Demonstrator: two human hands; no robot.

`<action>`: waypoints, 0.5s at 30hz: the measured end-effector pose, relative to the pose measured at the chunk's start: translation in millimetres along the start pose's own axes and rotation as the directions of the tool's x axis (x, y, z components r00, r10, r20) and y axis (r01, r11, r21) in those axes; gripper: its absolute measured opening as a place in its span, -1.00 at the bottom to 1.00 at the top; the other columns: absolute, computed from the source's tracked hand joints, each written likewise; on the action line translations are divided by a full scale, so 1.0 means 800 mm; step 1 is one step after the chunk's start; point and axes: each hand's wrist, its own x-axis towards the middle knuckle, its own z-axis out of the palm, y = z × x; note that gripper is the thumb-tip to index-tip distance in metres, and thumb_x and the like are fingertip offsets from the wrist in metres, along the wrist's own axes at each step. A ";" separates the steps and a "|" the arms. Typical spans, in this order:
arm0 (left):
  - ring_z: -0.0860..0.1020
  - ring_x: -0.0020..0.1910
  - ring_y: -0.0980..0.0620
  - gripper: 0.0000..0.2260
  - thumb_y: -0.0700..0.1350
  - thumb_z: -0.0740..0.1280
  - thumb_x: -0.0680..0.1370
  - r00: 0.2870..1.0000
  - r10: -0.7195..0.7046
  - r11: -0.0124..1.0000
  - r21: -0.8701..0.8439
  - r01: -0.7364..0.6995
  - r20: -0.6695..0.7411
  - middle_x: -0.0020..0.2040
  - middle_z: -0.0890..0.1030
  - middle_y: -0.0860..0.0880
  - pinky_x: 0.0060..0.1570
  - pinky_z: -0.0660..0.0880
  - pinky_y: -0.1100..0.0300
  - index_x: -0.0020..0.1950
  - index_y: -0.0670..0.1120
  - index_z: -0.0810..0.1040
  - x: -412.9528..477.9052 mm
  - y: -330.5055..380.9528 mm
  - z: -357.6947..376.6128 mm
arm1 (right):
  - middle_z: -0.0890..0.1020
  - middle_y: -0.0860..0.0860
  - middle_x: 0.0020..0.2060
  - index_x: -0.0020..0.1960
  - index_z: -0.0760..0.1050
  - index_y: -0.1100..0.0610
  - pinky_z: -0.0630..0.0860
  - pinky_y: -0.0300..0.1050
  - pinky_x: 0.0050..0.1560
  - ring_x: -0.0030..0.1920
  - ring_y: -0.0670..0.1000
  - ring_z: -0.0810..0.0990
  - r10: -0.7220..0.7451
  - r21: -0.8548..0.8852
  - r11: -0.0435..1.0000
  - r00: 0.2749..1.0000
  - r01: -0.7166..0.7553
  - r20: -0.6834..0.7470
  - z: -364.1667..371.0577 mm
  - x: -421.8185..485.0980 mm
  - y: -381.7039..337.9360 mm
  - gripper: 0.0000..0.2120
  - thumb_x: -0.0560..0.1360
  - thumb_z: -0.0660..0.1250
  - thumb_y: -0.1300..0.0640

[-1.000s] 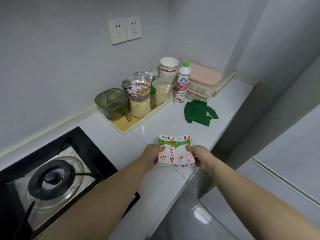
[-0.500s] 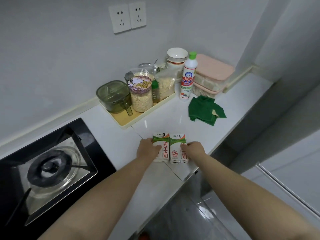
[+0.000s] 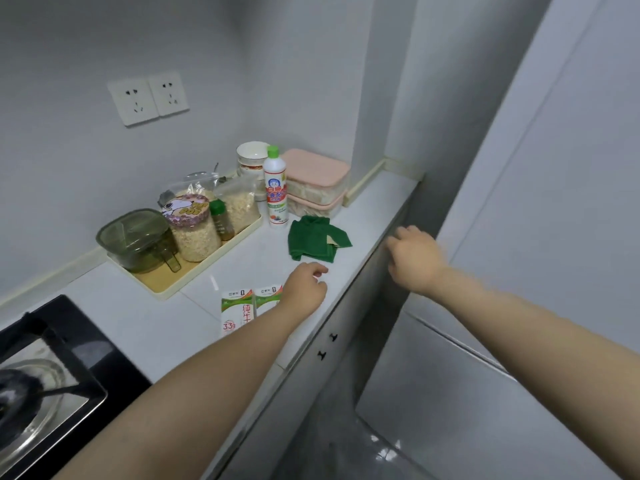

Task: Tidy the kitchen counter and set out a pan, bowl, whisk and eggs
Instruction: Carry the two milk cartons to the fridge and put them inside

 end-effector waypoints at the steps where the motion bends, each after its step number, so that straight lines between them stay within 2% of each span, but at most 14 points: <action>1: 0.49 0.12 -0.01 -0.66 -0.30 0.20 0.52 0.999 0.006 0.999 -0.031 -0.005 0.033 0.20 0.51 -0.06 0.04 0.34 0.32 0.27 -0.13 0.52 -0.001 0.010 0.010 | 0.55 0.14 -0.12 -0.06 0.55 0.21 0.42 -0.02 -0.01 -0.05 0.18 0.49 -0.068 -0.161 0.985 0.997 0.062 -0.032 -0.006 -0.002 0.014 -0.80 0.33 0.38 0.19; 3: 0.50 -0.04 0.01 -0.66 -0.31 0.21 0.50 0.997 0.009 0.992 -0.127 0.000 0.070 0.13 0.53 -0.05 -0.13 0.38 0.32 0.25 -0.13 0.52 -0.001 0.035 0.034 | 0.57 0.15 -0.28 -0.25 0.59 0.23 0.49 0.08 0.06 -0.15 0.19 0.54 -0.191 -0.407 0.901 0.979 0.148 -0.067 -0.021 -0.010 0.043 -0.82 0.19 0.50 0.20; 4: 0.49 -0.09 0.02 -0.66 -0.32 0.21 0.50 0.996 0.017 0.985 -0.175 -0.002 0.083 0.08 0.52 -0.04 -0.20 0.39 0.31 0.25 -0.14 0.52 -0.003 0.052 0.050 | 0.61 0.16 -0.26 -0.24 0.63 0.24 0.45 0.16 0.20 -0.09 0.21 0.56 -0.203 -0.505 0.851 0.977 0.145 -0.062 -0.030 -0.019 0.058 -0.83 0.22 0.50 0.18; 6: 0.49 -0.06 0.02 -0.65 -0.33 0.21 0.51 0.993 0.038 0.975 -0.224 -0.012 0.113 0.05 0.52 -0.04 -0.17 0.40 0.31 0.28 -0.16 0.51 -0.001 0.072 0.066 | 0.63 0.14 -0.03 -0.01 0.65 0.18 0.13 0.23 0.45 0.17 0.24 0.50 -0.179 -0.651 0.750 0.984 0.118 -0.027 -0.047 -0.023 0.066 -0.77 0.44 0.33 0.10; 8: 0.52 0.10 -0.02 -0.62 -0.33 0.24 0.51 0.987 0.072 0.968 -0.249 -0.035 0.143 0.15 0.54 -0.09 -0.01 0.39 0.31 0.32 -0.18 0.48 0.001 0.097 0.083 | 0.54 0.12 0.21 0.23 0.54 0.14 -0.19 0.23 0.46 0.37 0.24 0.31 -0.185 -0.718 0.694 0.978 0.062 -0.095 -0.066 -0.022 0.077 -0.65 0.57 0.10 0.07; 10: 0.49 0.25 -0.03 -0.59 -0.33 0.28 0.51 0.981 0.108 0.956 -0.288 -0.057 0.163 0.28 0.51 -0.14 0.13 0.37 0.30 0.37 -0.19 0.43 0.005 0.119 0.093 | 0.51 0.10 0.24 0.27 0.51 0.12 -0.28 0.23 0.43 0.40 0.23 0.25 -0.191 -0.761 0.648 0.969 0.007 -0.154 -0.091 -0.019 0.081 -0.62 0.60 0.03 0.07; 12: 0.45 0.32 -0.04 -0.53 -0.32 0.33 0.51 0.972 0.152 0.936 -0.343 -0.082 0.181 0.36 0.45 -0.14 0.25 0.34 0.26 0.42 -0.22 0.36 0.010 0.146 0.103 | 0.59 0.06 0.12 0.18 0.57 0.09 -0.31 0.23 0.43 0.31 0.19 0.35 -0.234 -0.779 0.627 0.960 0.030 -0.152 -0.108 -0.016 0.092 -0.63 0.58 0.04 0.06; 13: 0.44 0.33 -0.05 -0.51 -0.32 0.34 0.51 0.967 0.170 0.926 -0.367 -0.090 0.192 0.37 0.45 -0.14 0.30 0.34 0.21 0.43 -0.22 0.34 0.013 0.158 0.107 | 0.63 0.02 -0.01 0.09 0.62 0.06 -0.25 0.24 0.45 0.20 0.15 0.43 -0.251 -0.785 0.616 0.959 0.056 -0.129 -0.113 -0.014 0.096 -0.66 0.56 0.08 0.06; 15: 0.47 0.31 -0.07 -0.53 -0.34 0.34 0.50 0.955 0.192 0.910 -0.406 -0.087 0.225 0.34 0.48 -0.15 0.29 0.38 0.15 0.40 -0.24 0.37 0.017 0.177 0.113 | 0.63 -0.03 -0.30 -0.17 0.68 0.02 0.02 0.22 0.43 -0.09 0.08 0.52 -0.272 -0.799 0.592 0.960 0.111 -0.068 -0.117 -0.014 0.101 -0.73 0.47 0.20 0.05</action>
